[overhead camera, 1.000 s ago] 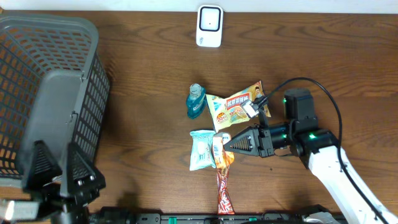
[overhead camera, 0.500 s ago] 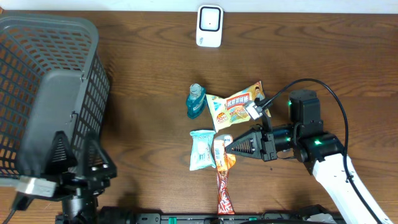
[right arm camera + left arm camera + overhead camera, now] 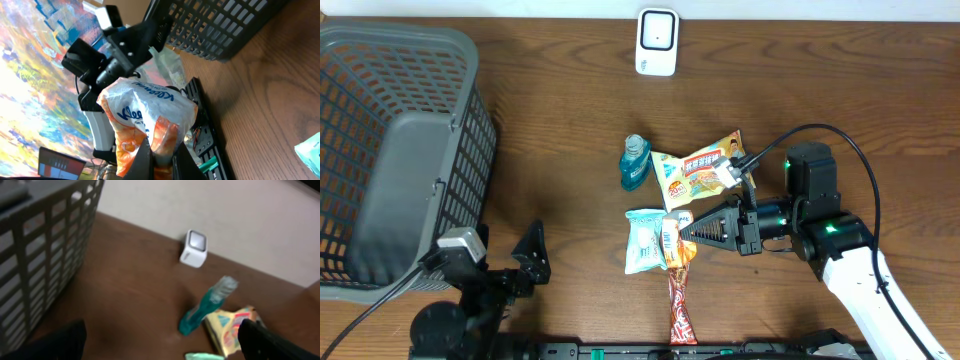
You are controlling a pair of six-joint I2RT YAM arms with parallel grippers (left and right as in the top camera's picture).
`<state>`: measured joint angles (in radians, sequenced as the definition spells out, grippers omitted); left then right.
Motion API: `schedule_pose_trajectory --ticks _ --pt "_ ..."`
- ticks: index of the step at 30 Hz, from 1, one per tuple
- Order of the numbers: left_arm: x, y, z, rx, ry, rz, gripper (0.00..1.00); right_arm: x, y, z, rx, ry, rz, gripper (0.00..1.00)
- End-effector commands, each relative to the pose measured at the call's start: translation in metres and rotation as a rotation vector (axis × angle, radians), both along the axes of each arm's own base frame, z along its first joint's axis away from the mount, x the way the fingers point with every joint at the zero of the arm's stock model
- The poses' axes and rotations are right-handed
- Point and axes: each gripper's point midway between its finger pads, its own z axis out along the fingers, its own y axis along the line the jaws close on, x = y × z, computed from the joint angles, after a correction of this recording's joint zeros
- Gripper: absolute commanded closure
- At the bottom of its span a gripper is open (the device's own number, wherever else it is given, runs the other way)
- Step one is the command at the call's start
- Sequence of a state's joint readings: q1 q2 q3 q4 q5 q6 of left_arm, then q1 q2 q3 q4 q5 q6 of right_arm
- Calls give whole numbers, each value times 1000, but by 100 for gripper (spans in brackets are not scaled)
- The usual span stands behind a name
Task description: Scan the item barcode
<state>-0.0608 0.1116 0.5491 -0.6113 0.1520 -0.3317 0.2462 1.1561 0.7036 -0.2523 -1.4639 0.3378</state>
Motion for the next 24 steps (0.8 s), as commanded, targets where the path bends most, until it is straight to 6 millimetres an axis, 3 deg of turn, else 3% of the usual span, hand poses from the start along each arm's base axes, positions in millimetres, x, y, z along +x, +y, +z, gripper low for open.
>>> schedule_pose_trajectory --ticks 1,7,13,19,24 --pt "2 6 3 42 -8 28 4 -3 0 4 7 -8 9 99" --pt "8 2 9 175 -73 -27 3 -2 1 3 3 -9 4 99" --pt "27 -16 0 194 -175 -126 3 -2 0 3 3 -8 4 99" --pt "44 -22 -26 159 -218 -144 4 -2 0 3 3 -12 4 99" --pt "50 -23 -58 143 -170 -145 4 -2 1 3 39 -226 19 99"
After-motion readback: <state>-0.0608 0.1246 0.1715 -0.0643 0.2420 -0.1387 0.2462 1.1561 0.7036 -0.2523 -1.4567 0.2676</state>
